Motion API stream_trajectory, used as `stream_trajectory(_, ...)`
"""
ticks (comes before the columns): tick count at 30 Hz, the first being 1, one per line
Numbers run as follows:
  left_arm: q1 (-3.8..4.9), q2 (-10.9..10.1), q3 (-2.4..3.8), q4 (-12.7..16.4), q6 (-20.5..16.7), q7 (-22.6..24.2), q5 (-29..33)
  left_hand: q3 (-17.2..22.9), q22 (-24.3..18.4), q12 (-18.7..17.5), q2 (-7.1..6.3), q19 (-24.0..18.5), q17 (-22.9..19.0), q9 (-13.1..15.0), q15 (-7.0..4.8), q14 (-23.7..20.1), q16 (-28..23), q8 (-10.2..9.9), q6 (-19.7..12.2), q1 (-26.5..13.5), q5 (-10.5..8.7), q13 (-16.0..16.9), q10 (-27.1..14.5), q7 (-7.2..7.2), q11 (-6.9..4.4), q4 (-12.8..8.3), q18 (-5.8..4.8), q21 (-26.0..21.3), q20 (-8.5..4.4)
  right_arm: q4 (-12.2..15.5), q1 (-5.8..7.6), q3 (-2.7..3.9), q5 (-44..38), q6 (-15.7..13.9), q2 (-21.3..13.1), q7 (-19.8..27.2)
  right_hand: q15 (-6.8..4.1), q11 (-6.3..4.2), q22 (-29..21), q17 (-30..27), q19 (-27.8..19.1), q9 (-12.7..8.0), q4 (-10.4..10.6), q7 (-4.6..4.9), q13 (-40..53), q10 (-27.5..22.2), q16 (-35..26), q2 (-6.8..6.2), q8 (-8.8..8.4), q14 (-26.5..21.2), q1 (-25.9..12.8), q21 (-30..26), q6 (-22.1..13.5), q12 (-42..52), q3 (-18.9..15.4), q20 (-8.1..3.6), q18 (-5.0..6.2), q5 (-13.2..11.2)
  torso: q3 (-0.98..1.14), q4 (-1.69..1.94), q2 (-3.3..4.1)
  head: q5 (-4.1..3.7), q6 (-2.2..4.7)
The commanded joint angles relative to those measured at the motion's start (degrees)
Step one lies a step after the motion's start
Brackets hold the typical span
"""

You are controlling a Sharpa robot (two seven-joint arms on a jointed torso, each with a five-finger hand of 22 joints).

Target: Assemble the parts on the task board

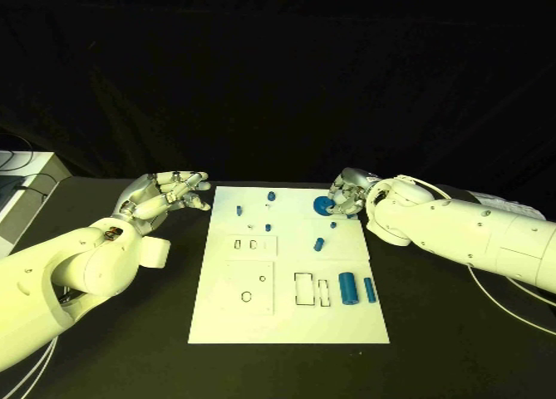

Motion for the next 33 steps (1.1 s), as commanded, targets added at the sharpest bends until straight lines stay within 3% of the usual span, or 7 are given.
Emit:
stream_trajectory(1, 0.02, 0.16, 0.04, 0.05, 0.66, 0.36, -0.12, 0.37, 0.06, -0.25, -0.39, -0.36, 0.06, 0.08, -0.02, -0.26, 0.23, -0.24, 0.33, 0.06, -0.34, -0.06, -0.45, -0.12, 0.09, -0.10, 0.12, 0.33, -0.03, 0.37, -0.04, -0.01, -2.83, -1.02, 0.05, 0.09, -0.37, -0.47, 14.92, 14.45, 5.93, 0.07, -0.19, -0.21, 15.07, 5.97, 0.35, 0.57, 0.27, 5.72, 0.95, 0.19, 0.78, 0.12, 1.36, -0.37, -0.35, 0.57, 0.03, -0.02, -0.02, 0.05, -0.02)
stream_trajectory(9, 0.02, 0.17, 0.04, -0.10, 0.64, 0.36, -0.12, 0.37, 0.06, -0.25, -0.39, -0.36, 0.06, 0.08, -0.02, -0.26, 0.23, -0.24, 0.33, 0.06, -0.34, -0.06, -0.45, -0.12, 0.09, -0.10, 0.12, 0.33, -0.03, 1.67, -0.04, -0.01, -4.04, -4.08, -0.11, 1.13, -1.52, -1.73, 15.05, 14.43, 6.01, 0.59, -1.29, -1.60, 15.07, 5.97, 0.35, 1.16, 1.91, 5.71, 0.85, 0.30, 4.34, 0.12, 6.94, -1.39, -0.39, 4.01, 0.06, -0.06, 0.01, 0.14, 0.05)
stream_trajectory(20, 0.01, 0.12, 0.04, -0.21, 0.61, 0.35, -0.12, 0.43, 0.15, -0.28, -0.41, -0.46, 0.13, 0.07, 0.00, -0.32, 0.31, -0.30, 0.27, 0.04, -0.34, -0.06, -0.54, -0.05, 0.13, -0.09, 0.12, 0.46, -0.02, 4.65, 0.01, 0.01, -5.75, -6.50, -0.99, 1.31, -1.78, -1.96, 15.05, 14.40, 6.01, 0.78, -1.63, -1.82, 15.07, 5.97, 0.34, 0.49, 2.22, 5.71, -0.22, 0.30, 4.66, 0.12, 7.79, -1.69, -0.39, 3.32, 0.03, -0.16, -0.04, 0.15, 0.25)
stream_trajectory(33, 0.01, -0.04, 0.04, -0.09, 0.58, 0.31, -0.12, 0.43, 0.15, -0.28, -0.41, -0.46, 0.13, 0.07, 0.00, -0.32, 0.31, -0.30, 0.27, 0.04, -0.34, -0.06, -0.54, -0.05, 0.13, -0.09, 0.12, 0.46, -0.02, 4.95, 0.06, 0.02, -6.02, -6.38, -0.77, 1.12, -1.85, -1.99, 15.05, 14.33, 6.01, 0.80, -1.93, -1.80, 15.07, 5.97, 0.32, -0.14, 2.17, 5.69, -0.86, 0.30, 4.41, 0.12, 8.22, -1.80, -0.39, 2.58, 0.05, -0.03, 0.05, 0.03, 0.45)
